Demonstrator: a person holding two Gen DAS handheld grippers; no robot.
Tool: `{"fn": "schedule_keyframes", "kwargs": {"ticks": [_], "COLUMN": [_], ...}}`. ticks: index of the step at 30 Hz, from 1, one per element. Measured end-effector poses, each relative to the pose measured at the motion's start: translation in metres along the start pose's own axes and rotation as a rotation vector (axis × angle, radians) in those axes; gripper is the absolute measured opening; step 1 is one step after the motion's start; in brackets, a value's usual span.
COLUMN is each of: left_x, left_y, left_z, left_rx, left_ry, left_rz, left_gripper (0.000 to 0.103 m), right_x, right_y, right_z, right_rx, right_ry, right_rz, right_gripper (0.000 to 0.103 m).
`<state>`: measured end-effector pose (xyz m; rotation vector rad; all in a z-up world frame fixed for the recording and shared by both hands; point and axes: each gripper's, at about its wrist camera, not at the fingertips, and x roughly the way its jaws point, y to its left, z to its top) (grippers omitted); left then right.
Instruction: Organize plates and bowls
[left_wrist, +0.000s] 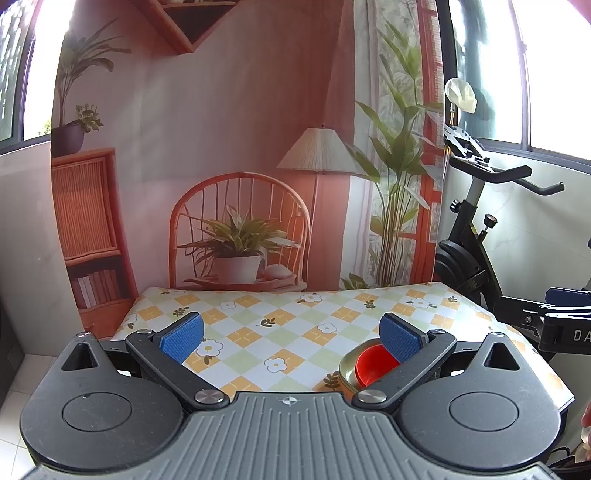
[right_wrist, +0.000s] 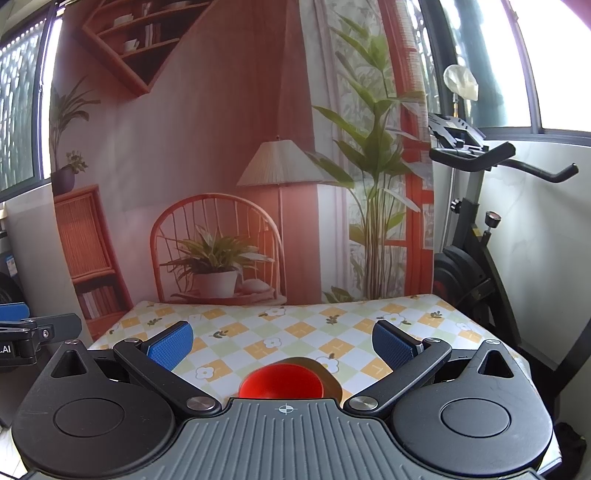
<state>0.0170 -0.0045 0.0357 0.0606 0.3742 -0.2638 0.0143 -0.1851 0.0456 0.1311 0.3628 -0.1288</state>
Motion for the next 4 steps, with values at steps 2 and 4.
{"fn": "schedule_keyframes", "kwargs": {"ticks": [2,4], "left_x": [0.0,0.0005], "left_y": [-0.0002,0.0001], "left_z": [0.0,-0.0005], "left_rx": [-0.001,-0.002], "left_ry": [0.001,0.003], "left_rz": [0.001,-0.001], "left_gripper": [0.102,0.102], "right_x": [0.0002,0.0006], "right_y": [0.0,0.0003], "right_z": [0.0,-0.0009], "right_rx": [0.0,0.0], "right_ry": [0.001,0.001], "right_rz": [0.0,0.0], "right_gripper": [0.103,0.103]}}
